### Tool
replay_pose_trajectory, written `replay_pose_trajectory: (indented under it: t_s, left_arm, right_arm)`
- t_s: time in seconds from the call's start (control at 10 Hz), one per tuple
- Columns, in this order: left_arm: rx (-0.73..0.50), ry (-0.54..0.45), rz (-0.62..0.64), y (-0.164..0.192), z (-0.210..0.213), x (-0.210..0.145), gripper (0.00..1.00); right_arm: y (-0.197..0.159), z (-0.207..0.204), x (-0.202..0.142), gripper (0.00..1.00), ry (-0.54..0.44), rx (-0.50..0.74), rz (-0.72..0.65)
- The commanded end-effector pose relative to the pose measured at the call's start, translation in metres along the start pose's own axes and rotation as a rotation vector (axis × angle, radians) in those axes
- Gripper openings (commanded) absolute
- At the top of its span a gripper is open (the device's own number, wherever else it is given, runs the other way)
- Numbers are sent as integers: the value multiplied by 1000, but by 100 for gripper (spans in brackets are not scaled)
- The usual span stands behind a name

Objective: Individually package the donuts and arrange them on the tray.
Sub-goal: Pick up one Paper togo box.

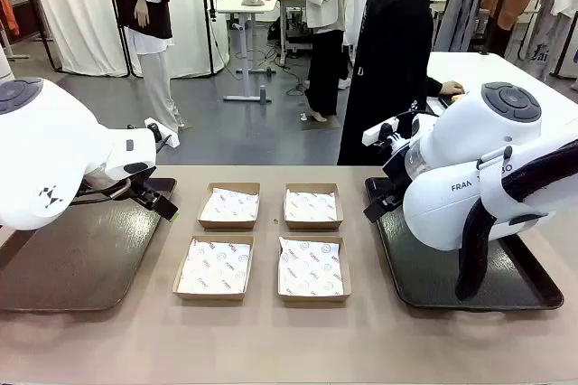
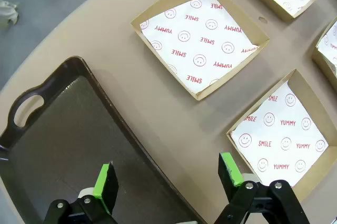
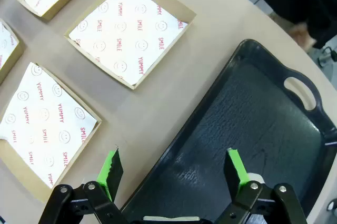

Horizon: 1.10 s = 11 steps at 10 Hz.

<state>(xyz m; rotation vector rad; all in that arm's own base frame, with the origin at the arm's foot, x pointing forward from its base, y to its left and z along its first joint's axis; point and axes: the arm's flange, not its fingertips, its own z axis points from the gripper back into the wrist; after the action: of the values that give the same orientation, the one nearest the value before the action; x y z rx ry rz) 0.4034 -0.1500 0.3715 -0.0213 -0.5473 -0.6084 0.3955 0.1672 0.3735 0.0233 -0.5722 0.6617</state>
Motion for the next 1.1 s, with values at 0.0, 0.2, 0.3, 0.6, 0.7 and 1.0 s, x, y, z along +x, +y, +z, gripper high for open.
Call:
replay_pose_trajectory:
  t_s: [0.0,0.2,0.3,0.6,0.7,1.0]
  left_arm:
    - [0,0,0,0,0,0,100]
    - [0,0,0,0,0,0,100]
    - [0,0,0,0,0,0,100]
    - [0,0,0,0,0,0,100]
    - [0,0,0,0,0,0,100]
    - [0,0,0,0,0,0,100]
  right_arm:
    - [0,0,0,100,0,0,0]
    - [0,0,0,100,0,0,0]
    - [0,0,0,100,0,0,0]
    - [0,0,0,100,0,0,0]
    - [0,0,0,100,0,0,0]
    - [0,0,0,100,0,0,0]
